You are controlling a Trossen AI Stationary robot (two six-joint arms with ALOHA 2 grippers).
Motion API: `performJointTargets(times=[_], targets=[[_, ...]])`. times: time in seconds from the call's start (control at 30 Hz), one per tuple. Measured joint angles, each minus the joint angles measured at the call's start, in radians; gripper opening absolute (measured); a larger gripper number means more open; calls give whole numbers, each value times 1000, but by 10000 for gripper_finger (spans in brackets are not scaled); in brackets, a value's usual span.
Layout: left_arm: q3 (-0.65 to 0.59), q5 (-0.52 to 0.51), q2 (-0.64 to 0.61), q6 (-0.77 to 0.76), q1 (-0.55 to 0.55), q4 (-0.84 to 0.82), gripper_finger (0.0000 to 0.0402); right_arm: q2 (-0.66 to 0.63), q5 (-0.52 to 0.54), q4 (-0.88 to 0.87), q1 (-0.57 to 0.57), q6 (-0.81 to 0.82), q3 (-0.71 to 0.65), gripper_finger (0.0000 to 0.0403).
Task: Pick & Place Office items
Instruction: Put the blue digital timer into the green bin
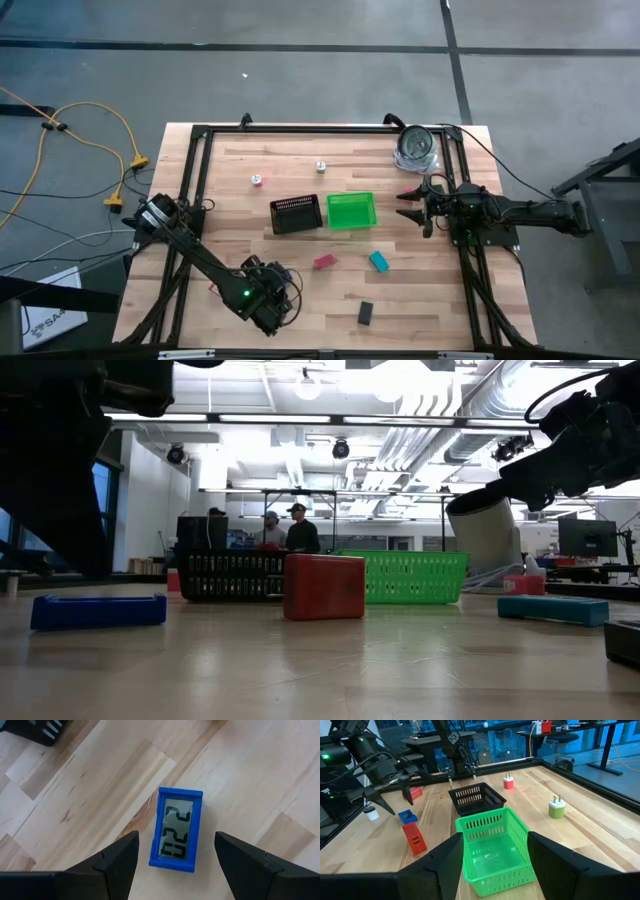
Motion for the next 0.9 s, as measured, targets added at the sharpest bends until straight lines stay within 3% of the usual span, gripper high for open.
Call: performJointTargets(times=[0.9], targets=[[0,-8,0,-69,-27,-45,252,0,0,0,0,0,0,207]])
